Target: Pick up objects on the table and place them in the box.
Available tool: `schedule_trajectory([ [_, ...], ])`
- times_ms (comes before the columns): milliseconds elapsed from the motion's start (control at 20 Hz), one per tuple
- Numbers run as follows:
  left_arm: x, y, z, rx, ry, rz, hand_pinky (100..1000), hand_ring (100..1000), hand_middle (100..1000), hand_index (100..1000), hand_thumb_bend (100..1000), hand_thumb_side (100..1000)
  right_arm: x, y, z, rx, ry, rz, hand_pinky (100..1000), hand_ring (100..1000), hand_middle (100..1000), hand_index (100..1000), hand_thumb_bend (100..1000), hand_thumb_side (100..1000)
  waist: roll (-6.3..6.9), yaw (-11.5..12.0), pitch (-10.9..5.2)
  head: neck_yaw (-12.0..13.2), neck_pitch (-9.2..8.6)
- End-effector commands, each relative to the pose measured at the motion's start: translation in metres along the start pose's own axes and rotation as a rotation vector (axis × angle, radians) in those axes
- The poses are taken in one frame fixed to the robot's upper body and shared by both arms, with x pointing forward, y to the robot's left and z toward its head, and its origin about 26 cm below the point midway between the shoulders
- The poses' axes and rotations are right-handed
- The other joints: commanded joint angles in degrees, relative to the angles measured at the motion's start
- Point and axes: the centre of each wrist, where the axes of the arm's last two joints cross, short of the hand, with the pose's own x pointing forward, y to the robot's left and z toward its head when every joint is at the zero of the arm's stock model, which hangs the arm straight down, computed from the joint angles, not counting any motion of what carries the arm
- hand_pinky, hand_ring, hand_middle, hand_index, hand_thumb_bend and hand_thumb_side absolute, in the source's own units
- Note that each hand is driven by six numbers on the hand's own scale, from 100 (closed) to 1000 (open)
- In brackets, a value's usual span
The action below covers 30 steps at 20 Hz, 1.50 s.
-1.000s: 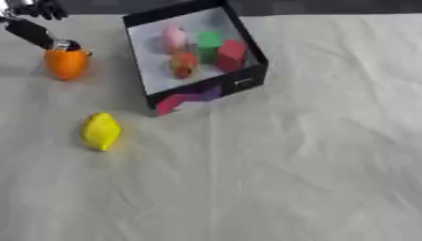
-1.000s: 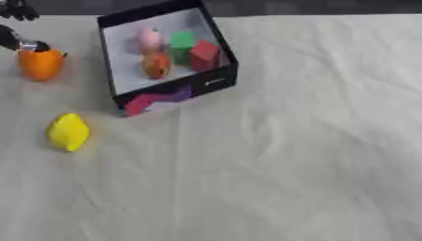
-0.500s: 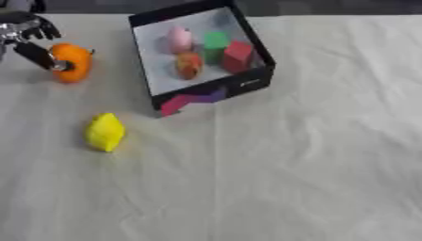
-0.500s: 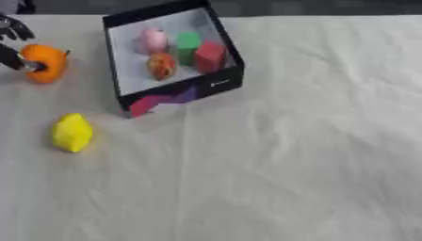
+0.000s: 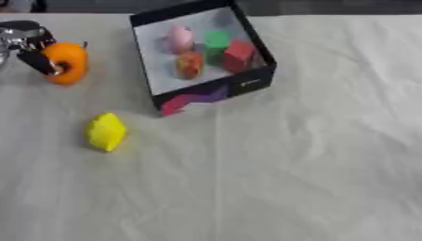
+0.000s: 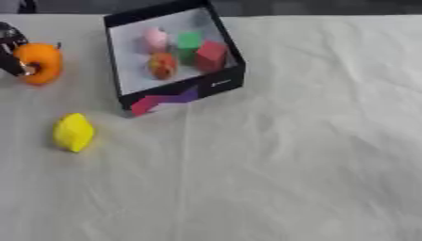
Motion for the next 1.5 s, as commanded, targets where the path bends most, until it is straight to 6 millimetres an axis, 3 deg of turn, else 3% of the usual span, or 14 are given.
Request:
schedule_trajectory([
  [50,0.016,0.038,0.011,0.134,-0.075,0.006,770,699,586,528,100,218,0.007,-0.006,-0.003,0.004,-0.013,0.030,821,776,640,902,100,692,-0.26,0.09,-1.15,-0.19,-0.12],
  [200,0.045,0.061,0.019,0.263,-0.192,0.017,770,681,585,511,100,214,0.007,-0.006,-0.004,0.008,-0.013,0.027,821,776,640,902,100,690,-0.17,0.01,-1.49,-0.04,-0.01],
  [350,0.079,0.071,0.023,0.363,-0.319,0.039,779,663,574,495,100,217,0.007,-0.006,-0.004,0.012,-0.012,0.025,821,777,640,902,100,690,-0.08,-0.10,-1.72,0.19,0.10],
  [550,0.125,0.061,0.019,0.428,-0.495,0.071,787,657,581,488,100,232,0.008,-0.005,-0.007,0.021,-0.013,0.019,821,776,640,902,100,691,0.03,-0.23,-1.74,0.64,-0.12],
  [750,0.157,0.047,0.012,0.429,-0.597,0.073,786,670,594,500,100,218,0.010,-0.003,-0.010,0.032,-0.021,0.012,821,777,640,902,100,691,0.34,-0.88,-1.54,1.26,-0.29],
  [950,0.173,0.035,0.005,0.424,-0.591,0.039,782,673,600,515,100,205,0.013,0.000,-0.016,0.048,-0.034,0.002,821,777,640,902,100,688,0.81,-2.01,-1.16,2.21,-0.62],
  [1200,0.176,0.023,-0.004,0.376,-0.556,0.004,798,700,631,573,100,168,0.014,0.000,-0.017,0.046,-0.037,-0.001,821,777,639,902,100,689,1.07,-2.43,-0.97,2.54,-0.72],
  [1300,0.176,0.020,-0.005,0.345,-0.560,-0.009,834,747,719,728,150,163,0.014,0.000,-0.016,0.046,-0.034,-0.001,821,776,639,902,100,690,1.11,-2.46,-0.97,2.42,-0.67],
  [1400,0.175,0.019,-0.006,0.309,-0.571,-0.018,865,781,767,820,203,349,0.013,0.000,-0.016,0.047,-0.034,0.000,821,776,639,902,100,690,1.10,-2.47,-1.01,2.26,-0.67],
  [1450,0.175,0.020,-0.006,0.300,-0.578,-0.018,891,805,798,864,263,563,0.013,0.000,-0.016,0.047,-0.033,0.000,821,776,639,903,100,689,1.08,-2.45,-1.04,2.23,-0.66],
  [1500,0.174,0.022,-0.005,0.299,-0.587,-0.012,895,811,805,875,278,610,0.013,0.000,-0.016,0.048,-0.033,0.000,821,776,640,903,100,689,1.07,-2.41,-1.07,2.18,-0.64],
])
